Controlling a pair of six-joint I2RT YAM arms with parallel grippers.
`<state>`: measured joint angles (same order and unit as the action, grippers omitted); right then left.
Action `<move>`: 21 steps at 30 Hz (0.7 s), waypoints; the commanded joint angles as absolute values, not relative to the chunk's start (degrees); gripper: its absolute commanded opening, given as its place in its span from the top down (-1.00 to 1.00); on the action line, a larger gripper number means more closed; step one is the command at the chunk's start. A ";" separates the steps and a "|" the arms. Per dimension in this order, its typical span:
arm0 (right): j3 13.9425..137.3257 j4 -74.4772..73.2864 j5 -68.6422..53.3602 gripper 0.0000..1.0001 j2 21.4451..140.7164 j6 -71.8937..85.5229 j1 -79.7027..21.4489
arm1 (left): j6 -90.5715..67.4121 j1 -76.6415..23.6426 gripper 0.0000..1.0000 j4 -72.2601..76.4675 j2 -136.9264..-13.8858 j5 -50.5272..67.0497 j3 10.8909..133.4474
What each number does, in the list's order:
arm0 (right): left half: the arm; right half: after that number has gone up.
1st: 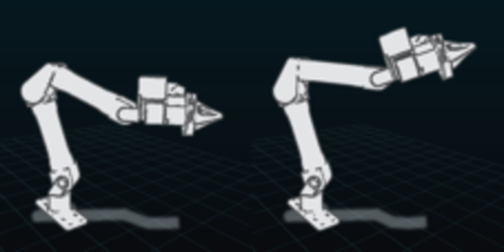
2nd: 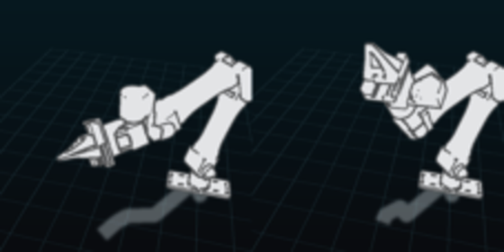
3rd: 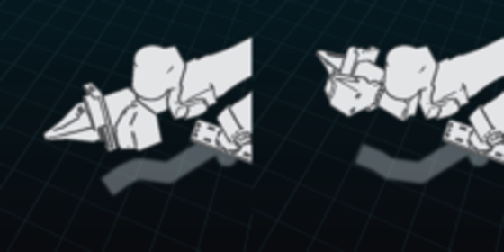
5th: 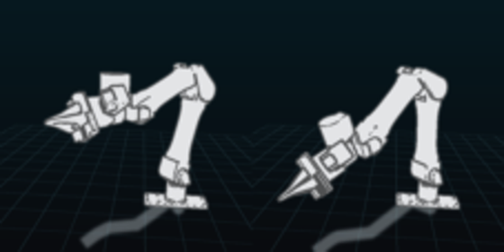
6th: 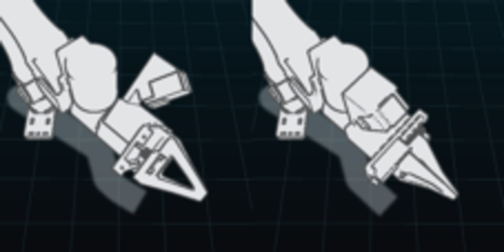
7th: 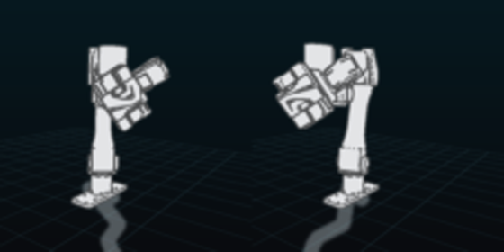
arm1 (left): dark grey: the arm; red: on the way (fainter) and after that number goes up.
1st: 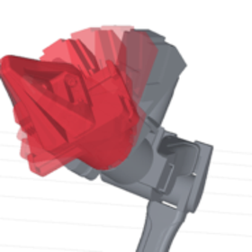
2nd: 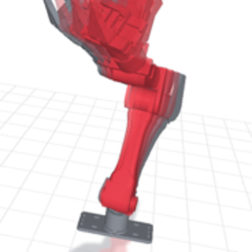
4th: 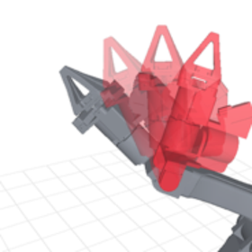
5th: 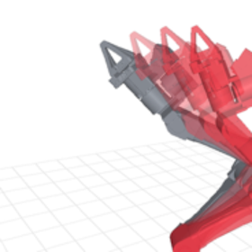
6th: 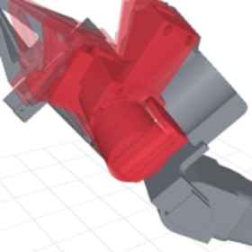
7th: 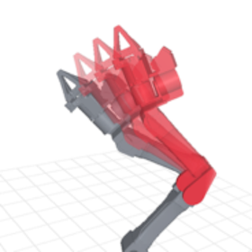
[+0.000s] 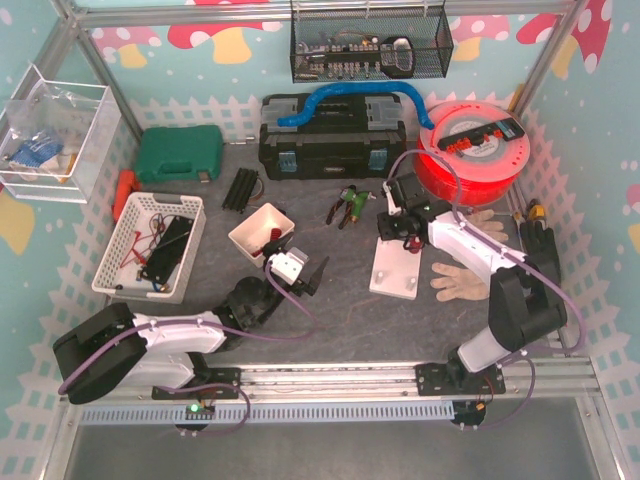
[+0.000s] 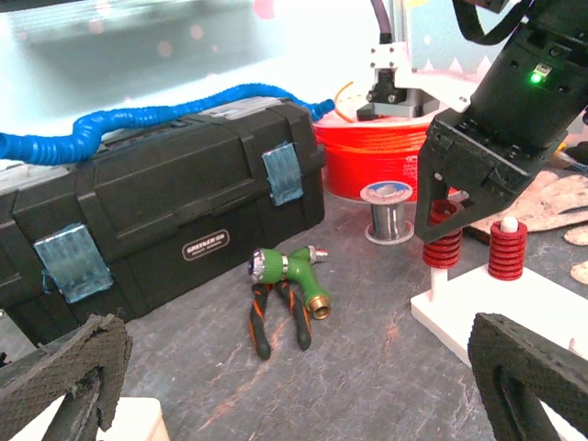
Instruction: Install the large spring
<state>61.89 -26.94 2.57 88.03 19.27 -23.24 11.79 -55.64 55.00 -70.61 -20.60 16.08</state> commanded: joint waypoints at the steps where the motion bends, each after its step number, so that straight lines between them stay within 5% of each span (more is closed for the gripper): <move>1: 62.36 -26.14 3.92 0.92 89.96 18.63 -23.04 | 12.78 -55.96 -0.98 54.56 -69.76 -20.22 16.17; 16: 63.59 -22.28 6.68 0.80 98.40 24.42 -23.05 | 13.01 -55.99 -0.98 54.78 -70.57 -20.39 16.26; 21: 64.19 -22.70 7.56 0.27 97.96 24.87 -23.07 | 13.16 -55.99 -0.98 55.05 -70.91 -20.57 16.32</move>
